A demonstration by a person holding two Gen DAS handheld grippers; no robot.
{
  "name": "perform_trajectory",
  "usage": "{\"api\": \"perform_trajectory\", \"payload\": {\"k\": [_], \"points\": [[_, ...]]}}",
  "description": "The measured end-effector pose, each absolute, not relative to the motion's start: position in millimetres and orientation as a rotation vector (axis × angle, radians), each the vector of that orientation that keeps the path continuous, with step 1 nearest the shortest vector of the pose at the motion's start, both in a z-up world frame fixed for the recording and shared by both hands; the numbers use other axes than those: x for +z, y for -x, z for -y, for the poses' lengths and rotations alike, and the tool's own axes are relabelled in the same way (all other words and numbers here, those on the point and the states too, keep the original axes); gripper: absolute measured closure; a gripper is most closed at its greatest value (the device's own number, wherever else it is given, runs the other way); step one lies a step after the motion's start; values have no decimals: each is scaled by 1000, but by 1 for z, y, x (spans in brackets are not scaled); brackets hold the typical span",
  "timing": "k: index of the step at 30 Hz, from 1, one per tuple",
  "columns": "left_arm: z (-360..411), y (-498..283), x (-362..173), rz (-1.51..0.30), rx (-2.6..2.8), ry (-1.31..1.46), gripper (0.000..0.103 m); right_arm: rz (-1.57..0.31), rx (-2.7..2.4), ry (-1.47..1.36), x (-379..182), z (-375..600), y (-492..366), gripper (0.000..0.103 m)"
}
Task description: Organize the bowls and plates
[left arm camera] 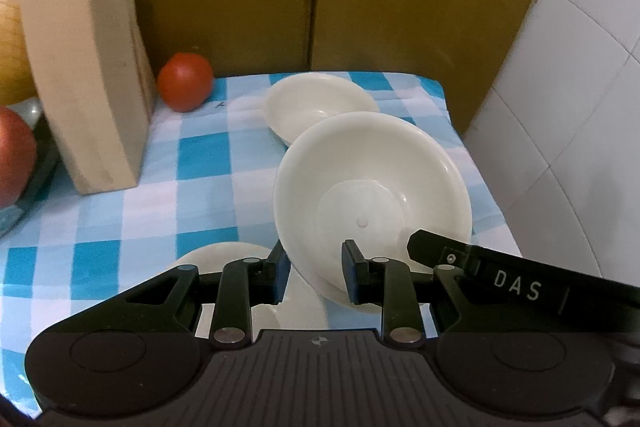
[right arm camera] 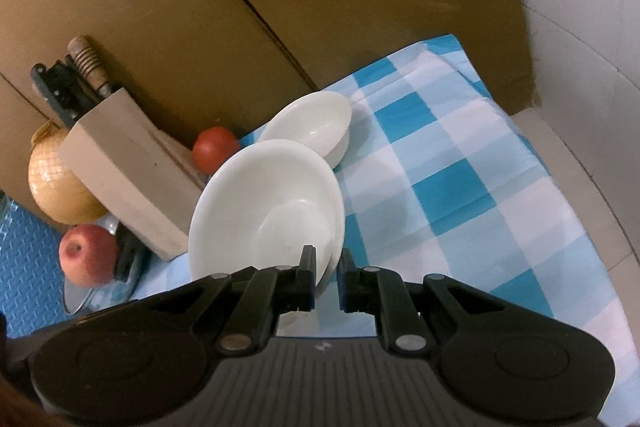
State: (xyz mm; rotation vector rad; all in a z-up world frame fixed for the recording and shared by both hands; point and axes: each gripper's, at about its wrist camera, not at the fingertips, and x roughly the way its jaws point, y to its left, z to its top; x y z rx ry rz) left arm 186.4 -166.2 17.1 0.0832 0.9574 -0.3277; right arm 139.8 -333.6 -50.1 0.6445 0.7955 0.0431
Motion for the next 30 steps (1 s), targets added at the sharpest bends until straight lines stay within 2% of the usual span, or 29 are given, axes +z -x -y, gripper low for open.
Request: {"api": "perform_trajectory", "payload": {"k": [30], "points": [[109, -160, 27, -965, -256, -72, 68, -855, 153, -560, -45, 280, -127, 91]]}}
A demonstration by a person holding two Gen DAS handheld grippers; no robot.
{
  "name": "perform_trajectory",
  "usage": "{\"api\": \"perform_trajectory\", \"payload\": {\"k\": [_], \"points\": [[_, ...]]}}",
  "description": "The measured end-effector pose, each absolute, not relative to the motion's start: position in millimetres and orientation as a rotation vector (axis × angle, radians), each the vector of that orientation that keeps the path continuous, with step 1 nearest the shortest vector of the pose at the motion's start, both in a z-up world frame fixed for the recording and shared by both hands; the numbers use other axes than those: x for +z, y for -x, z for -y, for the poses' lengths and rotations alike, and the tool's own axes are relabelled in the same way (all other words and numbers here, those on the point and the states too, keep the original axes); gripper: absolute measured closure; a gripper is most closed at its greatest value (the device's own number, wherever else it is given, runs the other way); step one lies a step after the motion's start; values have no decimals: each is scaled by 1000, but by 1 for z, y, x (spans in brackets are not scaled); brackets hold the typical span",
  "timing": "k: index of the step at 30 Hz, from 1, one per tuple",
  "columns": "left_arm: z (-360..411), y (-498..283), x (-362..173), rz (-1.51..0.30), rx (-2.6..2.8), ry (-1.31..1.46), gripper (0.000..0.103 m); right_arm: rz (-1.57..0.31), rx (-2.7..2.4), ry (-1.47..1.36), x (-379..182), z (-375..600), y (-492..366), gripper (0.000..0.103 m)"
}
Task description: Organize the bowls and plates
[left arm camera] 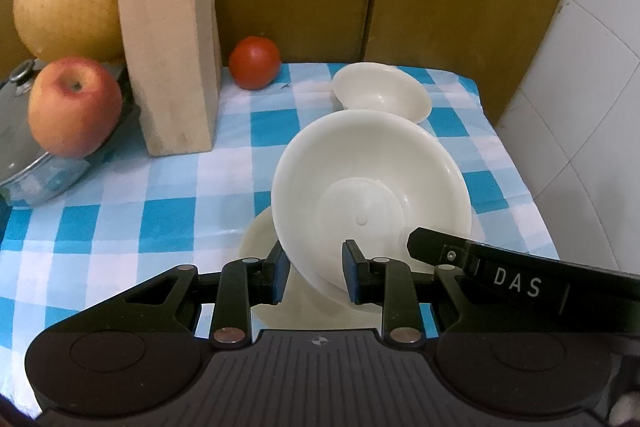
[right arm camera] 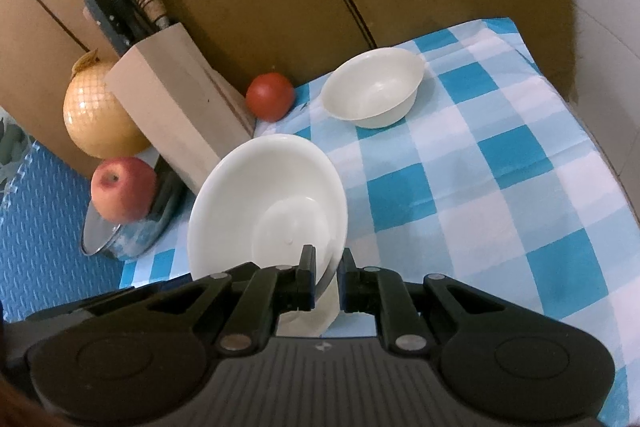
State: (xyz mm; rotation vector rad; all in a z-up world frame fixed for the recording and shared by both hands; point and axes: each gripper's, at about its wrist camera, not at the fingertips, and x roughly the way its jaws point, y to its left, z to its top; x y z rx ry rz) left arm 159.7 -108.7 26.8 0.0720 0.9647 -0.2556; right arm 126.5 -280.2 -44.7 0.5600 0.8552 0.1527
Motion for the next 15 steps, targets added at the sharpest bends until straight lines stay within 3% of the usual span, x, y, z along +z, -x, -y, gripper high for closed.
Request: {"api": "perform_trajectory", "payload": {"k": [15], "points": [[96, -158, 18, -1026, -231, -79, 69, -911, 166, -510, -54, 262, -129, 91]]}}
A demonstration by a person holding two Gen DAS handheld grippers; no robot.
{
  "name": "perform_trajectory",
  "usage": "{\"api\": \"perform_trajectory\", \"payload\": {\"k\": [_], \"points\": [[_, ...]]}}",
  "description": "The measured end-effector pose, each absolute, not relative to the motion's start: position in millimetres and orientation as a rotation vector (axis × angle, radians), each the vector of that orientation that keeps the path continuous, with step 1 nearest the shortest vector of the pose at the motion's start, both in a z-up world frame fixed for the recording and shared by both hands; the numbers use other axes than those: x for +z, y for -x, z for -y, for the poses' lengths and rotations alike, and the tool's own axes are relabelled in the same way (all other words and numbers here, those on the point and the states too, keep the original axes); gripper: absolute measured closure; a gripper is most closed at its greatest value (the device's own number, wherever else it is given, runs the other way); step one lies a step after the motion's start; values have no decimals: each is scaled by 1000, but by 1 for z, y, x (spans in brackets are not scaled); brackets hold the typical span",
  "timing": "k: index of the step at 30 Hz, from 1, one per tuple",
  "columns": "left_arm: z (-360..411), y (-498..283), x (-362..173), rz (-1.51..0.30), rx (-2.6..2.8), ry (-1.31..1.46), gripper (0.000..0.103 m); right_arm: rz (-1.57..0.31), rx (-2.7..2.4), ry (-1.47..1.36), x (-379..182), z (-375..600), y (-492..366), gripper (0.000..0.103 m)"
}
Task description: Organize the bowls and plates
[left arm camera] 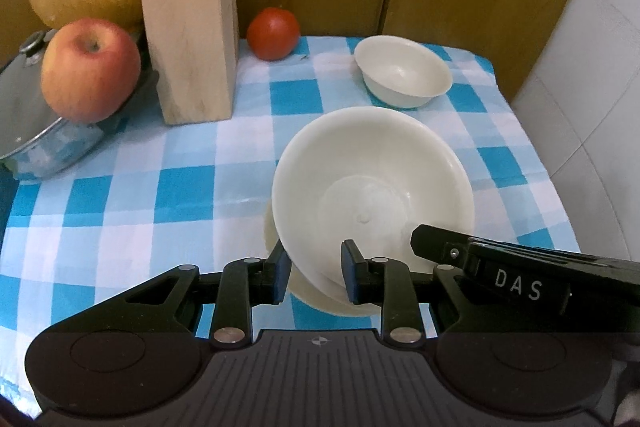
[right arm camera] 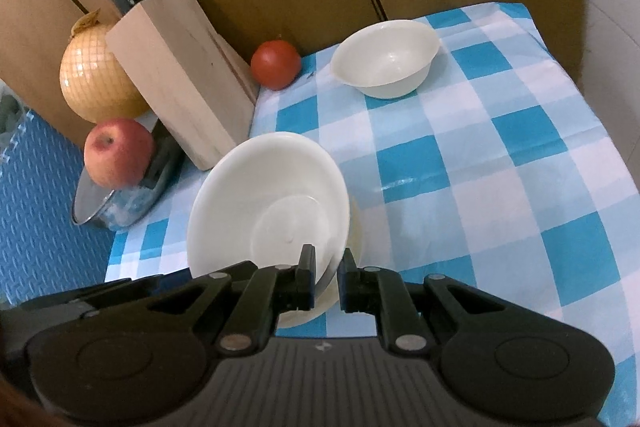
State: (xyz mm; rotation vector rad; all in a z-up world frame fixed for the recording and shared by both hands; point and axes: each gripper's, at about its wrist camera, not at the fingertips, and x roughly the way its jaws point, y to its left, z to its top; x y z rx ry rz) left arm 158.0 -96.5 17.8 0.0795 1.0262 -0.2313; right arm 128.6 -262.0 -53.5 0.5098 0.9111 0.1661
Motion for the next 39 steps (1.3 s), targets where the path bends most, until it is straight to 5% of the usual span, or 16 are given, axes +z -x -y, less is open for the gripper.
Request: {"api": "perform_trajectory", "payload": {"k": [39], "points": [[89, -170, 28, -1015, -198, -47, 51, -820, 30, -491, -38, 294, -139, 81]]}}
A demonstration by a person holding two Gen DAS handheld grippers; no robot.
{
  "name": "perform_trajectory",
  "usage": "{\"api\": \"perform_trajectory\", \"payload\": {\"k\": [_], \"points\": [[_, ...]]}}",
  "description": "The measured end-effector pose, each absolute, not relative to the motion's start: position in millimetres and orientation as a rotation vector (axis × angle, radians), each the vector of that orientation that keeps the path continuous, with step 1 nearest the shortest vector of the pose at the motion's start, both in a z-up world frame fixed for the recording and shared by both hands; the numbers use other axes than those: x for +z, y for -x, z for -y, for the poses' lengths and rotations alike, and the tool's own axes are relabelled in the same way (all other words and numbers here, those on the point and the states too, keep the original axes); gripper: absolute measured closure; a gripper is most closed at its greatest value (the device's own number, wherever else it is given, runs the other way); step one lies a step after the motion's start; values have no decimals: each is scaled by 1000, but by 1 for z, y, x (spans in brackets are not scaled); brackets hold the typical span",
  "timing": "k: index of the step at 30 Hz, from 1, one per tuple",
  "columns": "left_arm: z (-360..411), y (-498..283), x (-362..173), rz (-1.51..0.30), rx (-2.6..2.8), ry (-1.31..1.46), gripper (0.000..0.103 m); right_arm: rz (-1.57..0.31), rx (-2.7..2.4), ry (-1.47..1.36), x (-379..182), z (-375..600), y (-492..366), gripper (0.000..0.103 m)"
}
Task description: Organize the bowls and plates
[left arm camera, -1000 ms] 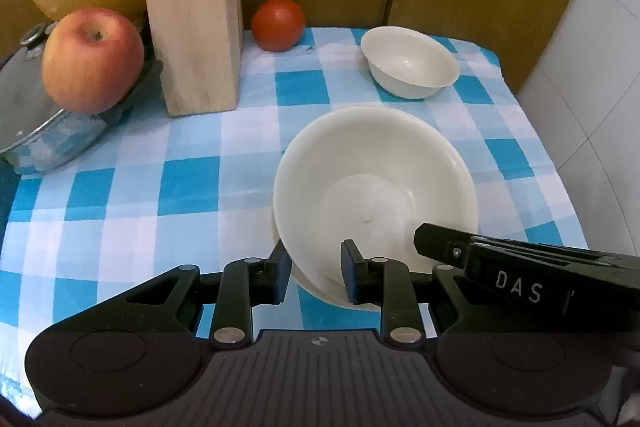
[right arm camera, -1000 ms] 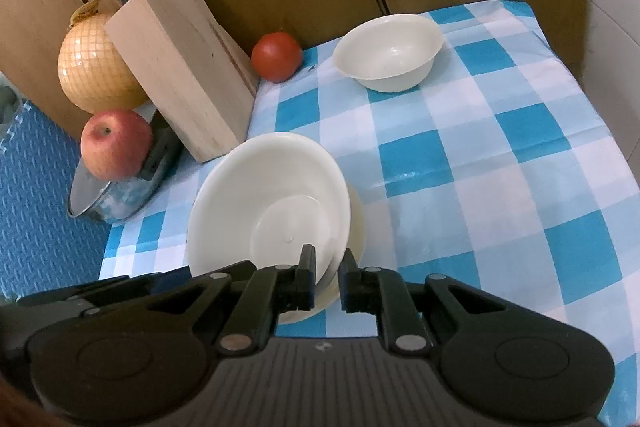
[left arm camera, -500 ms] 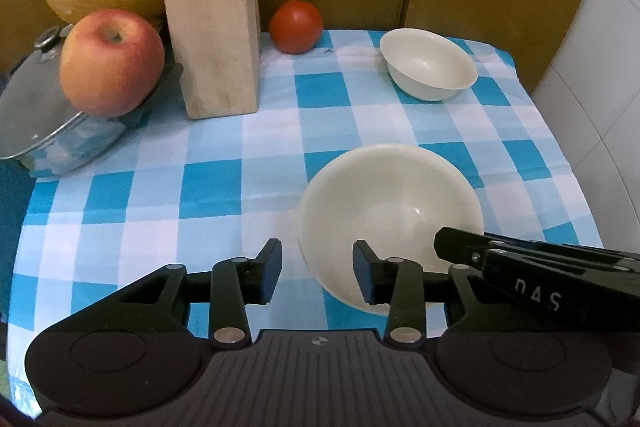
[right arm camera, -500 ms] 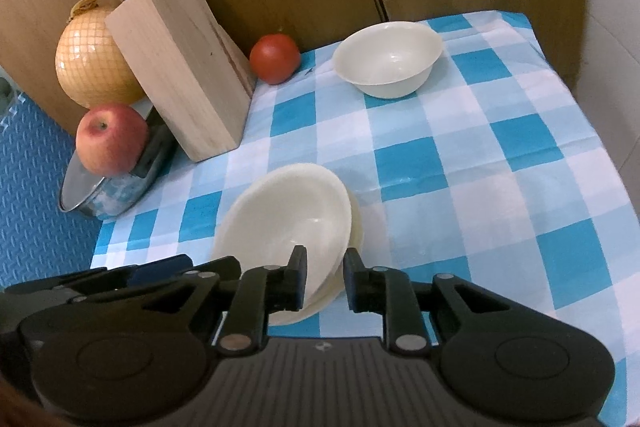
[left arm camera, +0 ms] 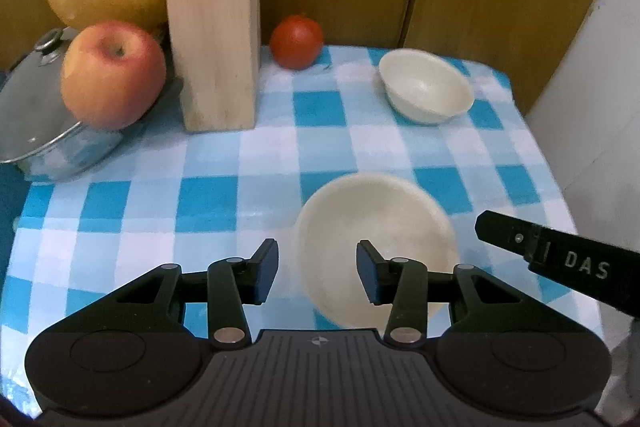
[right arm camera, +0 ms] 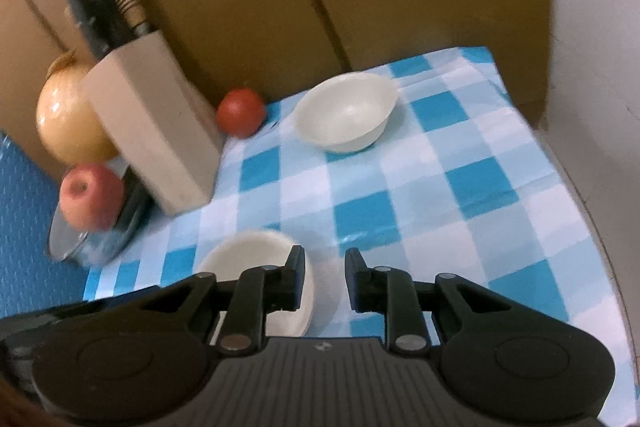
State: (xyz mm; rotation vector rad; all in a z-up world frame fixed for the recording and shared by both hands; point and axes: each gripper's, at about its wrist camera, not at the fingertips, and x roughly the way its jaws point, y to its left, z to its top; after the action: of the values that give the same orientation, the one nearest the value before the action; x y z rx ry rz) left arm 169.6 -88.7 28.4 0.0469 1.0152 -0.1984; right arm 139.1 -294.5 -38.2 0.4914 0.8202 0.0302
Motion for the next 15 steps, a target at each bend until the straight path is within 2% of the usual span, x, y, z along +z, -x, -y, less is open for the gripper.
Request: {"api": "perform_trajectory", "payload": {"k": [6, 15], "points": [[103, -185, 36, -991, -231, -19, 44, -798, -32, -553, -44, 315, -163, 79], [118, -229, 30, -998, -249, 49, 41, -779, -74, -635, -53, 336, -198, 78]]}}
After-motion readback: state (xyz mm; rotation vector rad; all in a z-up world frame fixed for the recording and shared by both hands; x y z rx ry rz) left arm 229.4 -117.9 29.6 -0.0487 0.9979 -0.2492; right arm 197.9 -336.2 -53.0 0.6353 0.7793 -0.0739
